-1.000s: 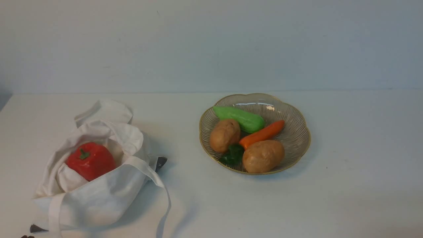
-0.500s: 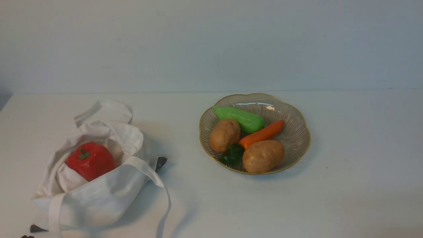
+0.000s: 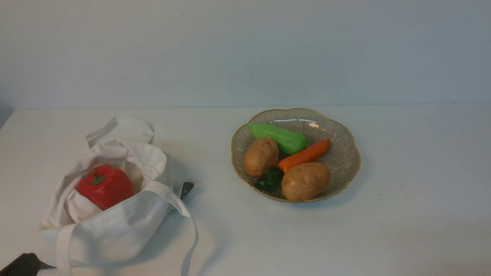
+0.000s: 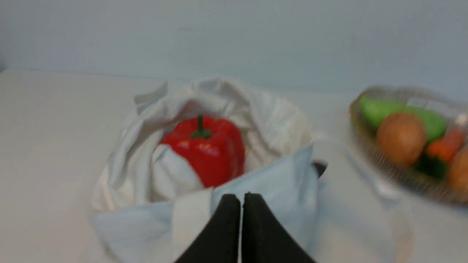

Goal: Take vegetables from cloth bag on white table place on plate.
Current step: 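Reach into the bag and grasp the red bell pepper with the left gripper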

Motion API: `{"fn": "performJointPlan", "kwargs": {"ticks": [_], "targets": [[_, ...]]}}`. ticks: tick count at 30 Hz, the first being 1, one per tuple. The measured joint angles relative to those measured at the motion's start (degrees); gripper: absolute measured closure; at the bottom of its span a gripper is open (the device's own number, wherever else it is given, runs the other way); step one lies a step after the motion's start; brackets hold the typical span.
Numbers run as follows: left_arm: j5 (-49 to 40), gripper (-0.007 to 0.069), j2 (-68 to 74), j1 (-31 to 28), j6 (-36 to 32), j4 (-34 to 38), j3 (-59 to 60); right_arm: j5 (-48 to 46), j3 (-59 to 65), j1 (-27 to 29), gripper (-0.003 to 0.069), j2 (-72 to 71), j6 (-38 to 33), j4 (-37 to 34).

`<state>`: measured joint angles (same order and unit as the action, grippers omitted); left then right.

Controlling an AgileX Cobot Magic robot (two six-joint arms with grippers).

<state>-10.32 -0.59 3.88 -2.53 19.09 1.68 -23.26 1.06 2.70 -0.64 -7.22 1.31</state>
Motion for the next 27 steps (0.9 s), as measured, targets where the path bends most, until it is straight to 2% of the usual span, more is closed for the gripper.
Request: {"fn": "performJointPlan", "kwargs": {"ticks": [2,3,6,10,13,16,18,24,27], "targets": [[3.1,0.0629,0.0,0.0,1.6,5.7,0.0,0.0,0.0,0.0,0.0673,0.0,0.0,0.0],[3.4,0.0629,0.0,0.0,1.6,6.2,0.0,0.0,0.0,0.0,0.0673,0.0,0.0,0.0],[10.3,0.0629,0.0,0.0,2.1,15.8,0.0,0.0,0.0,0.0,0.0673,0.0,0.0,0.0],[20.2,0.0629,0.0,0.0,2.1,20.3,-0.1,0.0,0.0,0.0,0.0673,0.0,0.0,0.0],[21.9,0.0629,0.0,0.0,1.9,21.0,-2.3,0.0,0.0,0.0,0.0673,0.0,0.0,0.0],[17.4,0.0629,0.9,0.0,-0.3,19.9,-8.5,0.0,0.0,0.0,0.0673,0.0,0.0,0.0],[11.1,0.0629,5.0,0.0,-2.7,19.0,-13.9,0.0,0.0,0.0,0.0673,0.0,0.0,0.0],[-9.9,0.0629,25.2,0.0,-9.7,16.9,-28.4,0.0,0.0,0.0,0.0673,0.0,0.0,0.0],[-18.9,0.0629,35.4,0.0,-10.9,14.5,-33.9,0.0,0.0,0.0,0.0673,0.0,0.0,0.0]]}}
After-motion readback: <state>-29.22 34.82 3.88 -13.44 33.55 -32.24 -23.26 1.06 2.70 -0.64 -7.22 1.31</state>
